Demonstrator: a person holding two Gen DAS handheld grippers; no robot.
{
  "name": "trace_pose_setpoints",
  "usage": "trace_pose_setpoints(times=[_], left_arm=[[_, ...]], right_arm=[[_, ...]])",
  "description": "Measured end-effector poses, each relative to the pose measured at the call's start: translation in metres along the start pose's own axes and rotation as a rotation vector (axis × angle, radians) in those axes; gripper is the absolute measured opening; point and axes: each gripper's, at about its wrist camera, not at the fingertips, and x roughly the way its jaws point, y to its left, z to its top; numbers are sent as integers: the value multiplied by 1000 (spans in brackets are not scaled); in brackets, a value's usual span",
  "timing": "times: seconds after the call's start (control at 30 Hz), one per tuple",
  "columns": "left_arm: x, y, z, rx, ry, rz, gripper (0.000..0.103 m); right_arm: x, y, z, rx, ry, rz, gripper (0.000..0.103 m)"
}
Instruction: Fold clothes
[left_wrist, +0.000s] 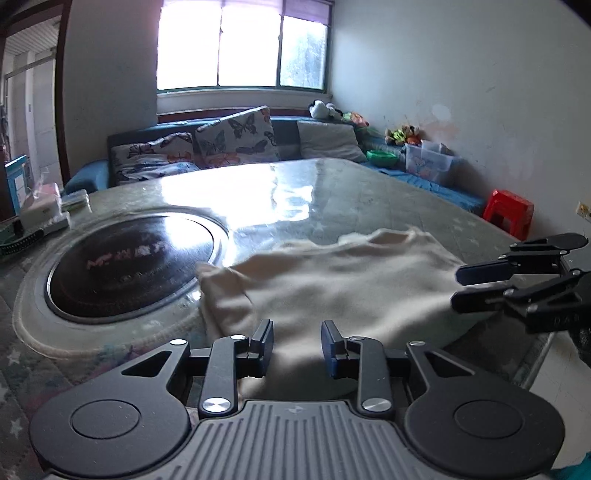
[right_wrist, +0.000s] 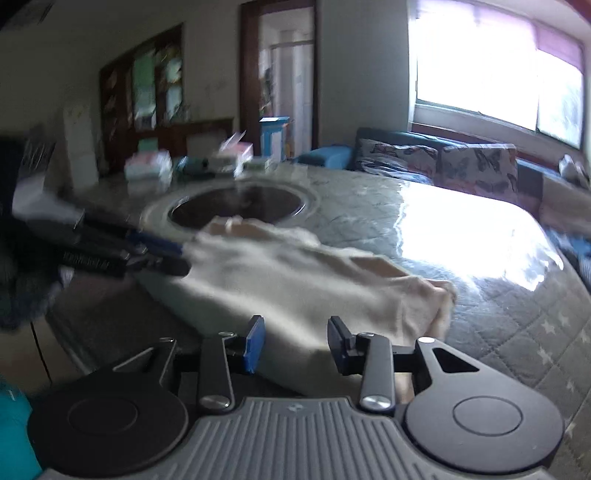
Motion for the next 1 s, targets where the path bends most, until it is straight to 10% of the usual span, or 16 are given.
trace_pose_setpoints(times=[0.8,1.0], left_arm=[[4,22,-1,-94,34,14,40],[8,36,-5,-157,56,30,42]], right_arm=[[64,-72,39,184,98,-112,30],[58,-36,49,51,97,-40,31]])
